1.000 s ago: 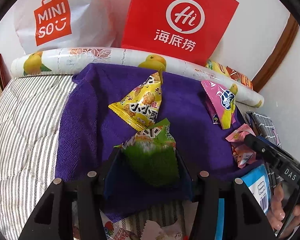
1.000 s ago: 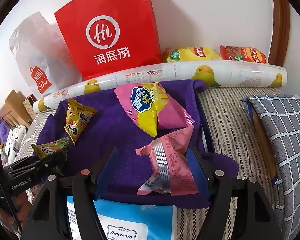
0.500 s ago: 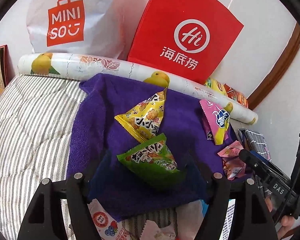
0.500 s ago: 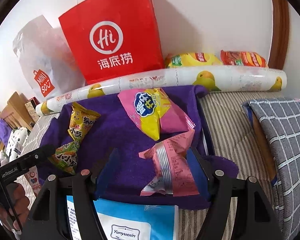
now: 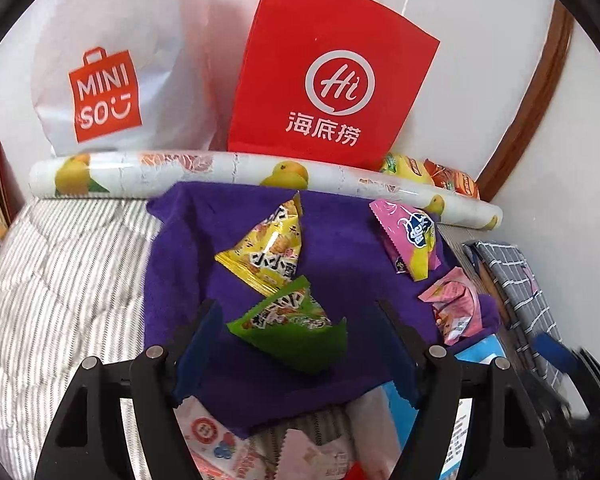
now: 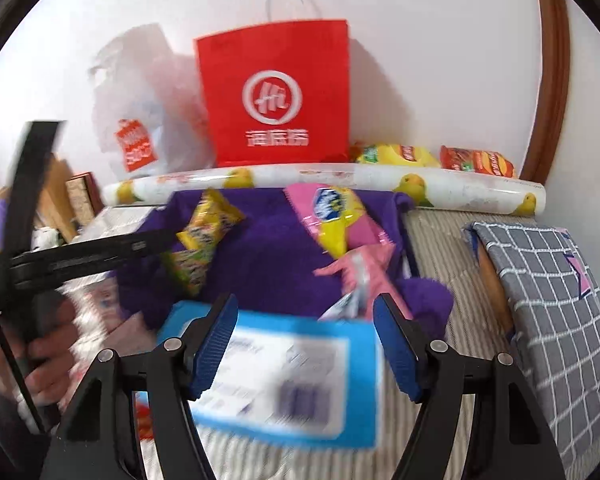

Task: Organize snacks
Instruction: 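Grasp the red snack packet with the right tool while the left tool grasps the pink peach-print bag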

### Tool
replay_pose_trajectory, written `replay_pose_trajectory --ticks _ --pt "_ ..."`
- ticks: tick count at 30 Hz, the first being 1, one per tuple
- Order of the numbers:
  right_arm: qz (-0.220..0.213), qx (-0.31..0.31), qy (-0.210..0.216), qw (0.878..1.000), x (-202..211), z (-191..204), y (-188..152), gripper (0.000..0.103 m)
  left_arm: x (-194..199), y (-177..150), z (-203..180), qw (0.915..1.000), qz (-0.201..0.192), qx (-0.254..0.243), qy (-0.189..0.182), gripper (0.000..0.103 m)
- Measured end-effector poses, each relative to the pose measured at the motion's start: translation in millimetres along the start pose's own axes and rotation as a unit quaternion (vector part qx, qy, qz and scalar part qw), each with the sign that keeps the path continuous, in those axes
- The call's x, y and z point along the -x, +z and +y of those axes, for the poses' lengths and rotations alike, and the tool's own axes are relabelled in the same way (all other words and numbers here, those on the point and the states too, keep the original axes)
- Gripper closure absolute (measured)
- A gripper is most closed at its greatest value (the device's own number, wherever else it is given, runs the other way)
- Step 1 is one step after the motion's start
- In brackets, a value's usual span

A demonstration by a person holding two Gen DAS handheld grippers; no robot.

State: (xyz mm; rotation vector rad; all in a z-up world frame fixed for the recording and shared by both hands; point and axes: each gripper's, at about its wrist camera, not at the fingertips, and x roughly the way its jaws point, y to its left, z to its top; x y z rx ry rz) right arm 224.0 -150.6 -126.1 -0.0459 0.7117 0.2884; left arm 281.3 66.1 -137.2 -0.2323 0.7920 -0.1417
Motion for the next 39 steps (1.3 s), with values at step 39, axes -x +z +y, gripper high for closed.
replay_pose_trajectory --ticks 39 --pt "0.09 -0.011 0.125 0.988 -6.4 82.0 -90.8 0.063 120.2 -132.5 82.1 0.9978 0.056 0.033 0.015 0.029"
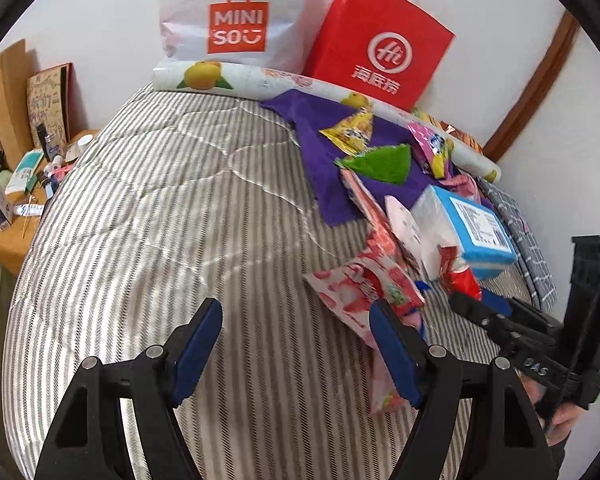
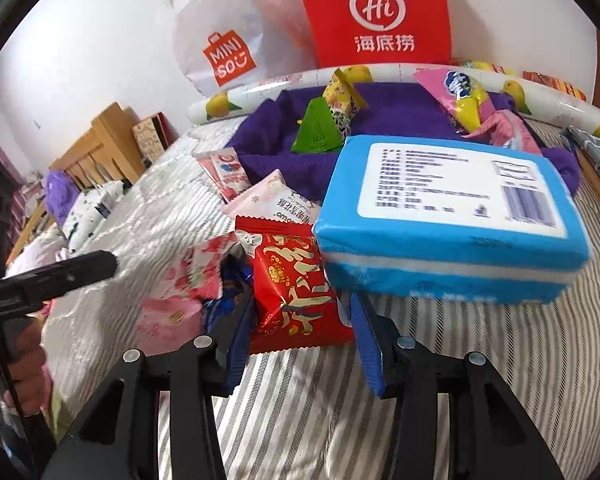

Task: Organize snacks
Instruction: 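Grasp the red snack packet with the right tool while the left tool grasps the pink peach-print bag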

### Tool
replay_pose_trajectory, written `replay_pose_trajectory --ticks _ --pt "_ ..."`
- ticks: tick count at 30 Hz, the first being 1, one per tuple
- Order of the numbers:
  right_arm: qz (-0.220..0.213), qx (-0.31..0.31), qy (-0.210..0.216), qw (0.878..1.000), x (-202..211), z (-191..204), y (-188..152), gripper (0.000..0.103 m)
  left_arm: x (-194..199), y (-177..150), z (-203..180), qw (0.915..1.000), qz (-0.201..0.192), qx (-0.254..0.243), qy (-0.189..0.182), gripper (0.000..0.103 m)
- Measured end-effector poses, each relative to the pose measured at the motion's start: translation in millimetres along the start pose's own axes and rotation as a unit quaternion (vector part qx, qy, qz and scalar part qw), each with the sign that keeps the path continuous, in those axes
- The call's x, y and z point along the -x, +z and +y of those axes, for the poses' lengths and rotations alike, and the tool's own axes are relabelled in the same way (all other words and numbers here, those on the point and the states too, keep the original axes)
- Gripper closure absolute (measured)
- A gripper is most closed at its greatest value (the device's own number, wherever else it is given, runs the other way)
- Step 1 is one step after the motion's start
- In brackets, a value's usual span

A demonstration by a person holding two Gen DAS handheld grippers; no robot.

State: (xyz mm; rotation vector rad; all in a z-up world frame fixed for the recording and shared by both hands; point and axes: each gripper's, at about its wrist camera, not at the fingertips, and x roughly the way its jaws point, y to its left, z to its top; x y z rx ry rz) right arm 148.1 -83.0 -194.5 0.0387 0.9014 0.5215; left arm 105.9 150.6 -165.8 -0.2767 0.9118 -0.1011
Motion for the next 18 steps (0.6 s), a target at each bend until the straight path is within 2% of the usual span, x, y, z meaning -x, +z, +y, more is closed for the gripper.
replay_pose_trajectory --ticks 1,2,6,10,14,17,18 --pt "-0.003 0.001 0.003 1.0 5.4 -0.8 -1.3 0.071 0.0 -1.5 -4.4 1.0 0.002 -0.004 0.001 0.029" --pt "-0.003 0.0 0.0 1.0 13.6 -2.3 -3.9 0.074 -0.4 -3.2 -8.5 1.0 0.004 -0.008 0.002 0.029" --pt "-0.012 0.003 -0.001 1.0 42.5 -9.2 -18.6 0.075 -6.3 -13.6 -27.9 0.9996 0.02 -0.02 -0.005 0.029" --pt "-0.028 0.021 -0.04 0.999 71.0 -16.9 -35.3 0.075 -17.6 -23.1 -44.9 0.9987 0.038 -0.032 -0.009 0.029" --pt "-0.026 0.011 -0.057 0.998 88.0 -35.8 -50.1 0.079 -30.4 -30.6 -60.1 0.9976 0.053 -0.044 -0.006 0.03" --pt "-0.017 0.01 -0.067 0.998 91.1 -46.0 -58.7 0.078 -34.8 -33.7 -71.1 0.9968 0.043 -0.062 0.024 0.031" --pt "-0.015 0.01 -0.069 0.997 91.0 -49.0 -61.7 0.077 -36.2 -34.8 -74.5 0.996 0.04 -0.071 0.037 0.034"
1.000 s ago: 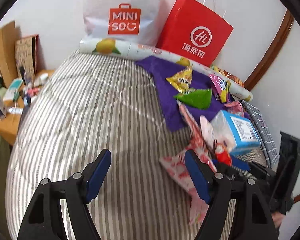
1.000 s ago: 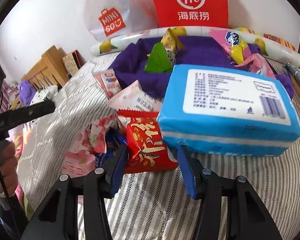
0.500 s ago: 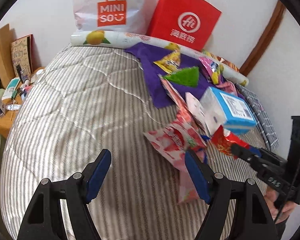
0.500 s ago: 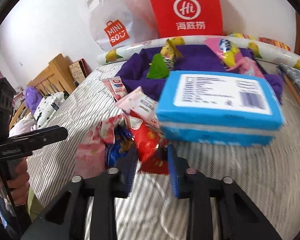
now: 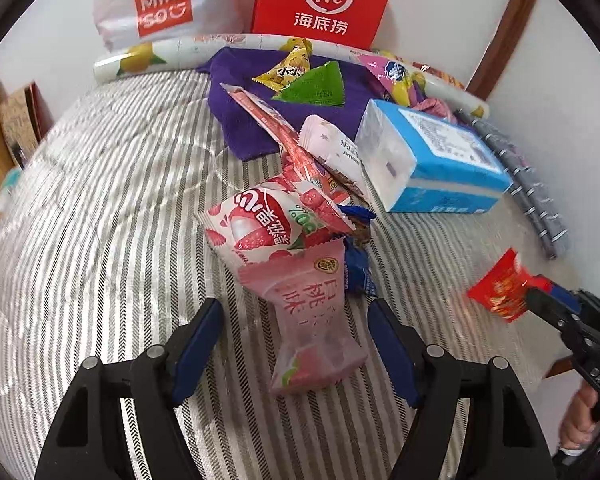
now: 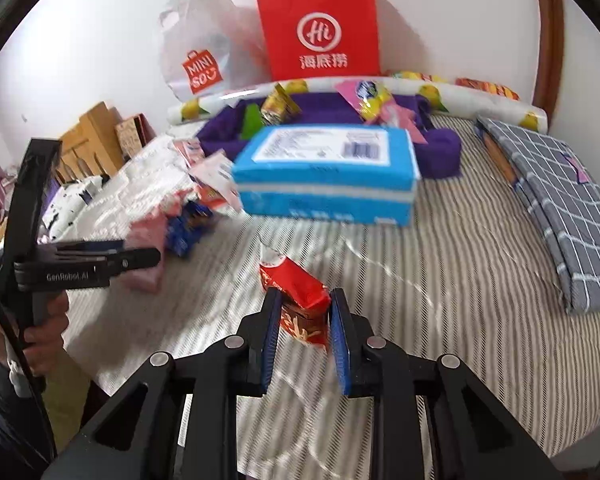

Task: Organize snacks
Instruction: 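Grasp the red snack packet with the right tool while the left tool grasps the pink peach-print bag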

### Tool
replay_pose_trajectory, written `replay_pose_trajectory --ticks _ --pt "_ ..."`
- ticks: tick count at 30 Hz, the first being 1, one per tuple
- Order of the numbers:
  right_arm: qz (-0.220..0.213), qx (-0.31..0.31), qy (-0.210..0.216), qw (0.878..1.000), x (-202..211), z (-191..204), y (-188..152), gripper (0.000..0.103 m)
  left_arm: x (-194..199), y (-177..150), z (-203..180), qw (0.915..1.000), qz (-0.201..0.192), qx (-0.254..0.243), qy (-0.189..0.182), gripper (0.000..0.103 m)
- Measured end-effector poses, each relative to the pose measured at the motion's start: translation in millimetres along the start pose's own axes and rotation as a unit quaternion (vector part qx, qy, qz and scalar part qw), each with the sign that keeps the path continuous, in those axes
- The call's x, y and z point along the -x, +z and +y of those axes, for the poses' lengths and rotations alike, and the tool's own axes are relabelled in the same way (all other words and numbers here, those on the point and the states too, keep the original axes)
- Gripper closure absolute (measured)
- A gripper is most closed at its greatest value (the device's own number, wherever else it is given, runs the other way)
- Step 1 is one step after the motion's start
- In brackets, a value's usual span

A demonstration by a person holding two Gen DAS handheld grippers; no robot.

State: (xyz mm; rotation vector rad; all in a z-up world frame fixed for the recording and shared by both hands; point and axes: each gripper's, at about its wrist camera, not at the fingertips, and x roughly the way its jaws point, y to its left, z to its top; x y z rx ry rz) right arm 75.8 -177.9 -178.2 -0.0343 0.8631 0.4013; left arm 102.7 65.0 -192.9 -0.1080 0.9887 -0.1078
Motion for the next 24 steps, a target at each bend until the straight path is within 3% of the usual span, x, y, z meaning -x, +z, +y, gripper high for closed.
replay_pose_trajectory --ticks 1,4,6,13,17,24 --pt "0.002 0.0 0.0 1.0 -0.2 -2.1 -2.8 0.075 0.0 -0.2 -1.9 0.9999 -0.003 -0.005 0.012 0.043" --pt "0.008 -0.003 0.001 1.0 -3.9 -5.4 -7.2 0.056 -0.4 -2.6 -6.1 0.9978 -0.016 -0.032 0.056 0.059" --pt "0.002 -0.001 -0.006 1.0 -4.9 -6.1 -9.0 0.051 0.4 -5.0 -5.1 0.9966 -0.028 -0.044 0.064 0.062" --pt "-0.015 0.021 -0.042 0.999 -10.0 -7.1 -3.9 0.039 1.5 -4.6 4.1 0.9967 -0.045 -0.047 0.049 0.063" --pt "-0.028 0.047 -0.035 0.998 -17.1 -4.8 6.0 0.031 0.4 -4.5 4.6 0.9964 -0.049 -0.053 0.045 0.063" --pt "0.0 0.107 -0.038 0.993 -41.8 -0.8 14.5 0.031 2.0 -2.5 14.3 0.9985 -0.047 -0.026 0.012 0.063"
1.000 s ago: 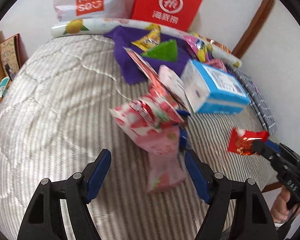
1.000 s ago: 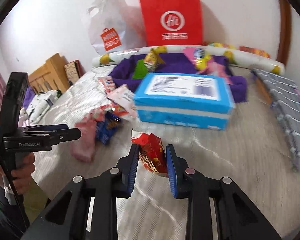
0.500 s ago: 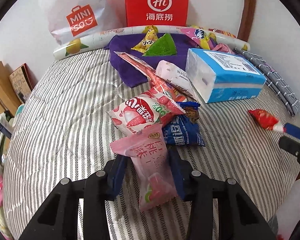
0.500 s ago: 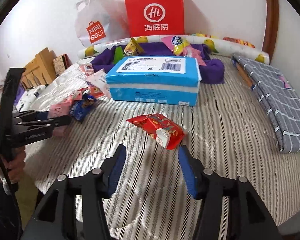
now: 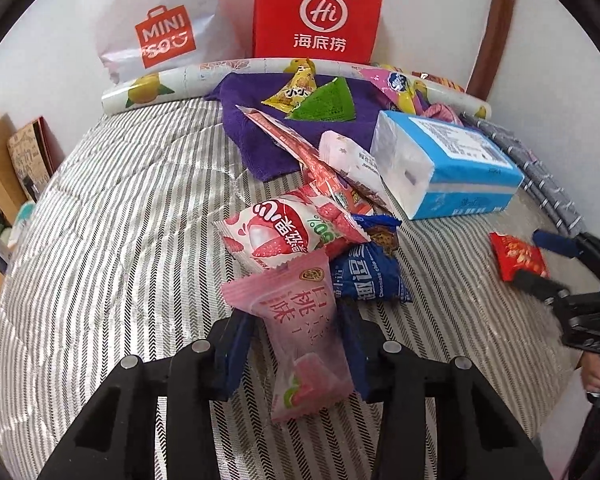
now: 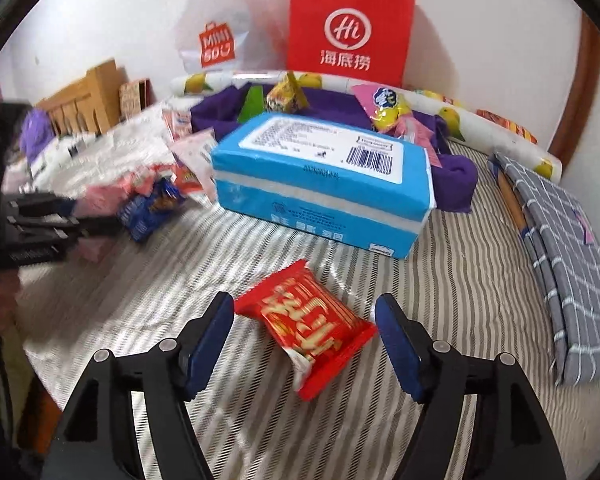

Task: Organize snacks
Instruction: 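Grasp the red snack packet with the right tool while the left tool grasps the pink peach-print bag, then carry both held bags up and over onto the purple towel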

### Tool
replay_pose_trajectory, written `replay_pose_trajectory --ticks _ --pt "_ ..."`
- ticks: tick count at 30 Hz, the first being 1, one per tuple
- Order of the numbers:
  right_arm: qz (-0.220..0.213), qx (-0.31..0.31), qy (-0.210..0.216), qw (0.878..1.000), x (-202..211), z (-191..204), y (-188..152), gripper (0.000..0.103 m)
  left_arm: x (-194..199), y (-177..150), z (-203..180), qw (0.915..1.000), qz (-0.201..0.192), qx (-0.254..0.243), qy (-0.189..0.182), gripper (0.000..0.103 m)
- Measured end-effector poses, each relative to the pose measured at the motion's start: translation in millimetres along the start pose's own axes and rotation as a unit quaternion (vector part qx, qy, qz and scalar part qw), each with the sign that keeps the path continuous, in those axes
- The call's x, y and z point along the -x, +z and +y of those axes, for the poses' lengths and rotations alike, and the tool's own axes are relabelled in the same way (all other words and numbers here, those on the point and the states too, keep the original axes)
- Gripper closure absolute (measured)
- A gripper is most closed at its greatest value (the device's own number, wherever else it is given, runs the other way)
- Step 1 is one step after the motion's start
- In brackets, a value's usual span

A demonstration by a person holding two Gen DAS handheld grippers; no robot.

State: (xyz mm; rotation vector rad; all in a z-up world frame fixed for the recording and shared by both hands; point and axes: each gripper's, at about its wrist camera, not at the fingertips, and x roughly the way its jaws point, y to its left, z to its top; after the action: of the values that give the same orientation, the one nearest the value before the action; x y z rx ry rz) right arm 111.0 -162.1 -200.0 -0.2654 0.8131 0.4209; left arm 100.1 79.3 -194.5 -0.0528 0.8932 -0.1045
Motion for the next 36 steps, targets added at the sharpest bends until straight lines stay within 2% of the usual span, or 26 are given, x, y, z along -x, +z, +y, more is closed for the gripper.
replay_pose_trajectory --ticks 5,6,7,10,15,23,27,30,36 --pt "0.025 0.03 -0.001 0.999 -15.7 -0.5 -3.2 0.034 -0.5 1.3 3.5 0.9999 0.003 0.01 -0.012 0.064" --pt "0.02 0.029 0.002 0.999 -14.7 -1.6 -3.3 0.046 -0.6 1.6 4.5 0.9998 0.004 0.012 -0.013 0.065" --pt "0.022 0.026 0.004 0.999 -15.1 -2.3 -3.4 0.051 -0.6 2.0 5.5 0.9998 0.005 0.014 -0.014 0.068" --pt "0.023 0.004 0.015 1.0 -15.8 -4.9 -2.7 0.061 0.3 3.3 13.0 0.999 0.01 0.035 -0.025 0.071" --pt "0.014 -0.007 0.008 1.0 -11.5 -1.4 -5.8 0.06 7.6 1.7 16.5 0.9988 0.011 0.04 -0.027 0.073" --pt "-0.005 -0.048 -0.003 0.999 -1.7 -14.2 -6.9 0.06 33.2 10.6 10.0 0.9986 -0.014 0.036 -0.037 0.073" --pt "-0.033 -0.07 -0.013 0.997 13.2 -25.3 4.5 0.06 32.9 25.7 6.0 0.9983 -0.018 0.042 -0.038 0.073" --pt "-0.02 -0.088 -0.006 0.996 15.8 -32.5 19.6 0.06 29.3 38.3 2.2 0.9977 -0.021 0.048 -0.044 0.073" --pt "-0.055 -0.107 0.002 0.993 16.8 -37.3 44.4 0.06 24.5 63.7 -8.1 0.9972 -0.022 0.054 -0.046 0.073"
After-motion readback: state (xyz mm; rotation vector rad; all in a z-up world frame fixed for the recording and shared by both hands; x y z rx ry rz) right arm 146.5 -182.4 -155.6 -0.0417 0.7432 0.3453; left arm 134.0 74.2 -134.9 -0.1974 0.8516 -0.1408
